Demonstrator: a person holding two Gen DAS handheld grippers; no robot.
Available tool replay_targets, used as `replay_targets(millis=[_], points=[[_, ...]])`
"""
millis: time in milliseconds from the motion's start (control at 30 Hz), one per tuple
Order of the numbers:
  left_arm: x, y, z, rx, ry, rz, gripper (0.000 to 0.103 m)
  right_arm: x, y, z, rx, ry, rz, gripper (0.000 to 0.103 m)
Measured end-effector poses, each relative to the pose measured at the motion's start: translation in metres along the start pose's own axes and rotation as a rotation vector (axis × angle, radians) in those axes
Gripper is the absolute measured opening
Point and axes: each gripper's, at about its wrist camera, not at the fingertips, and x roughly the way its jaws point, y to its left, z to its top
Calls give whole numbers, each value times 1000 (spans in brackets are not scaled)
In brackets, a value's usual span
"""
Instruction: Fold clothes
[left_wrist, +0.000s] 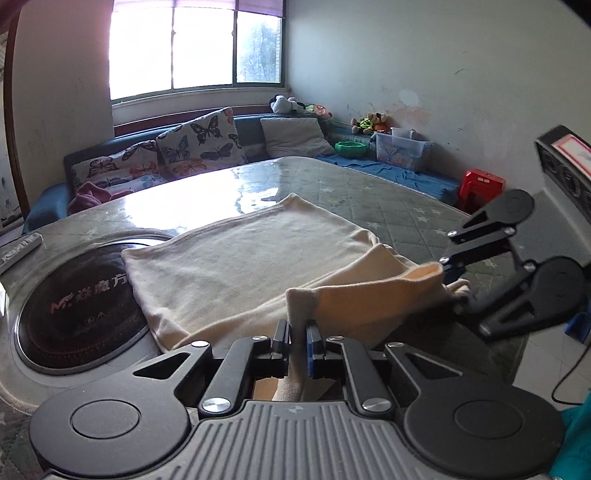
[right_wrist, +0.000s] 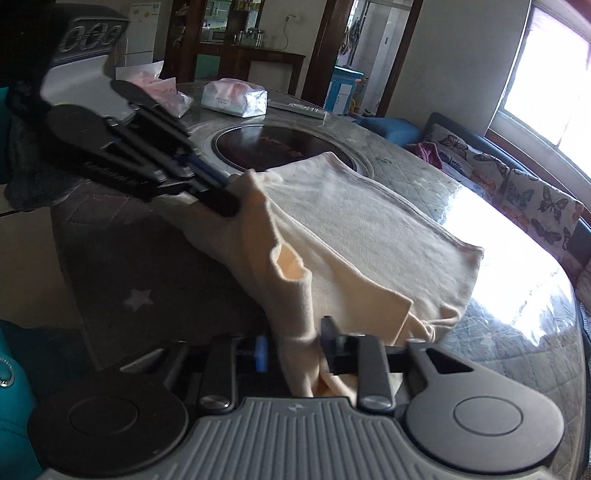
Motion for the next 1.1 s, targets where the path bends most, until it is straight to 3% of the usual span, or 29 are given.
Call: replay_targets(millis=[167, 233, 467, 633, 833, 1100], points=[[-14, -9, -15, 65, -1, 21, 23, 0, -12, 6, 54, -5, 18, 13], [-19, -14, -22, 97, -2, 40, 40, -1, -17, 8, 85, -12, 22, 12], [-21, -28, -39, 227, 7, 115, 40, -3, -26, 15, 132, -35, 3, 12], [-21, -25, -38, 260, -7, 124, 12, -5, -26, 12, 152, -50, -12, 11], [-42, -28, -27, 220, -73, 94, 10, -17, -23, 6, 181, -80, -32, 10], [-88, -47, -20, 171, -116, 10, 9, -72, -14, -9, 180, -125, -8, 10]])
